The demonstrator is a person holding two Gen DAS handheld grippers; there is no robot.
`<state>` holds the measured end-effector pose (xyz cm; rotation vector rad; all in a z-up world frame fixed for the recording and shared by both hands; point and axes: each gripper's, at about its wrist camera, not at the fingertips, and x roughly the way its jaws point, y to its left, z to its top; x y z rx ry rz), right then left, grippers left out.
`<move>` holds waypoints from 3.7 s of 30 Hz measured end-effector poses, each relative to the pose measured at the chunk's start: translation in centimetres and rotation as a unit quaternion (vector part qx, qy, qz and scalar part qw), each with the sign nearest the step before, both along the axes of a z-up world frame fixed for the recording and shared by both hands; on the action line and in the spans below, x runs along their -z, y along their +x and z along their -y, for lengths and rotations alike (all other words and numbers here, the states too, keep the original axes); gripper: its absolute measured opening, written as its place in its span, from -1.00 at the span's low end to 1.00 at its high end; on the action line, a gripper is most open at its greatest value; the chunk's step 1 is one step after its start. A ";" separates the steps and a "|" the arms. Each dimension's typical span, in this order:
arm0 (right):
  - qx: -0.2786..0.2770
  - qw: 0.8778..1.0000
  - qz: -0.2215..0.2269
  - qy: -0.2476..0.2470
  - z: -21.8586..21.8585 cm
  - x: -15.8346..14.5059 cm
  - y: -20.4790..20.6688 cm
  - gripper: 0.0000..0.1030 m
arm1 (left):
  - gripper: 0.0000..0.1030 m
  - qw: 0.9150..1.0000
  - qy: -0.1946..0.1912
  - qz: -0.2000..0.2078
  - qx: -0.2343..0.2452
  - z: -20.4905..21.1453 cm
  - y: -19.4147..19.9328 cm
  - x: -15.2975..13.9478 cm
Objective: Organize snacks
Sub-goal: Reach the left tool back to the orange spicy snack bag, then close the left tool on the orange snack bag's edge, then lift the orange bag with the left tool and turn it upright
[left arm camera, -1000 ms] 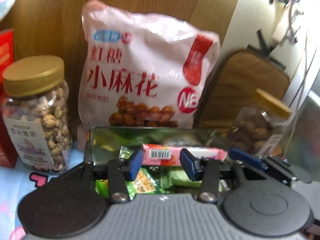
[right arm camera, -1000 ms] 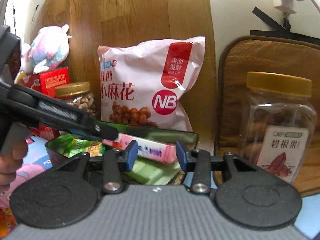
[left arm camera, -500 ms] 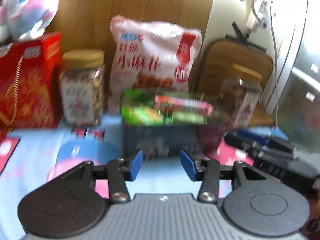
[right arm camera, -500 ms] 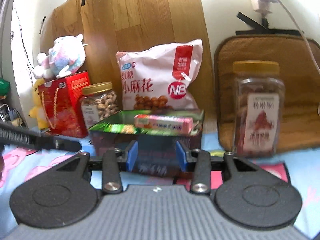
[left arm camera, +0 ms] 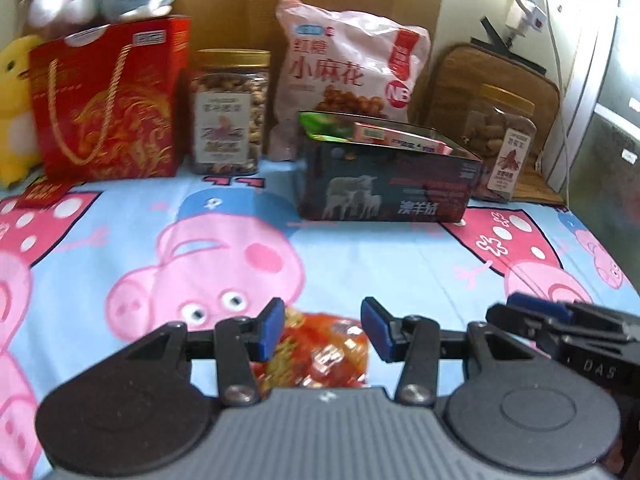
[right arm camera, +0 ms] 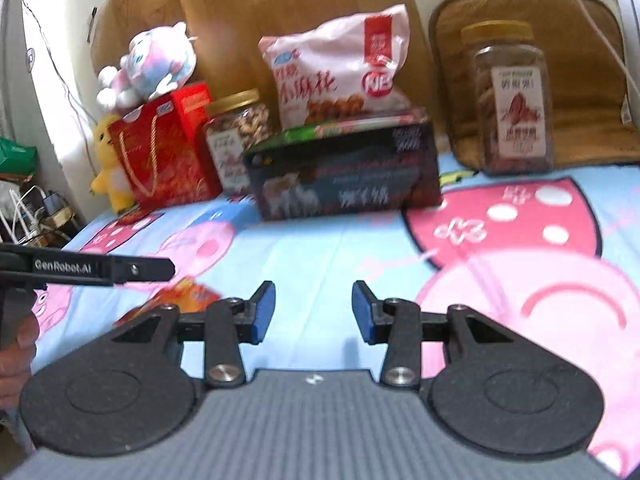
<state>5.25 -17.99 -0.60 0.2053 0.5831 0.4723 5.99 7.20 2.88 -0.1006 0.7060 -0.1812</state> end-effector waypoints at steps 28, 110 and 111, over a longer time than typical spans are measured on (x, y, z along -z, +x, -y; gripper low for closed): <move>-0.123 0.991 -0.008 -0.043 -6.8 0.6 -1.6 -0.07 | 0.01 0.994 -0.090 -0.052 0.041 -1.2 -1.2 2.9; -0.113 0.992 0.056 -0.026 3.9 2.6 -10.4 -0.41 | -0.39 0.953 -0.183 -0.107 0.217 7.7 -4.3 3.9; -0.118 0.992 0.042 -0.010 4.2 2.6 -10.0 -0.46 | -0.32 0.951 -0.187 -0.107 0.220 7.5 -4.3 3.9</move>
